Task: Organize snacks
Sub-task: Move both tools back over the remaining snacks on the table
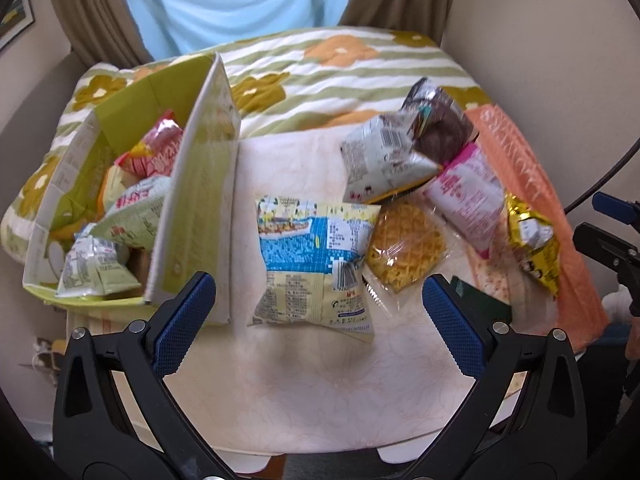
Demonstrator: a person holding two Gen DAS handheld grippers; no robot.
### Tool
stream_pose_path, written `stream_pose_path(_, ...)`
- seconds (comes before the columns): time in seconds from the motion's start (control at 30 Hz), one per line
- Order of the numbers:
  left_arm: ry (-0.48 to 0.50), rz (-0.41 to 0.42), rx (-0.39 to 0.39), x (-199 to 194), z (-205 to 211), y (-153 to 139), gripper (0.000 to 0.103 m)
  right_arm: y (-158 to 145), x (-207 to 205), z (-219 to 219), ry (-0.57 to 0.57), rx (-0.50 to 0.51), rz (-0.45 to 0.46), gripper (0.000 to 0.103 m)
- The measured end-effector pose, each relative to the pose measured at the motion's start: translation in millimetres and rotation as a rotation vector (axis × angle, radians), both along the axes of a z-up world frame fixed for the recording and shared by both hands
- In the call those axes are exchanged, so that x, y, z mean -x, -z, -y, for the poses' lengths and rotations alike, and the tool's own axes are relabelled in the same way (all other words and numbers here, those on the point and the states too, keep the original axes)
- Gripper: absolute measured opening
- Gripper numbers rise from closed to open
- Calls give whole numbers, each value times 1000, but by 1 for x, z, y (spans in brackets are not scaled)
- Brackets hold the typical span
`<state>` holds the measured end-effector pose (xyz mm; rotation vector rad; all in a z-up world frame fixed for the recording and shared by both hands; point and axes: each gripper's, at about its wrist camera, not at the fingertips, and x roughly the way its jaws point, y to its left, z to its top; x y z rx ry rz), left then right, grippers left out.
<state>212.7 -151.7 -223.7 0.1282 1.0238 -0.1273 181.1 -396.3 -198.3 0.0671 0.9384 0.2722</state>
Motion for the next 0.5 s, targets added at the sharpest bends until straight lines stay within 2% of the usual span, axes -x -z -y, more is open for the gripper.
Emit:
stream_pose_path(0.1,7,-20,-32,-9,9,15,102,15,-2,7,4,-25,-23,102)
stream_pose_path(0.33,6,-45,-105,-25,21,42,102,35,-3,8,-8,1,-47,102)
stream_pose_path(0.5,-20,-79,-164,-33,18,62,100,43,-5,0,-34,74,-45,102)
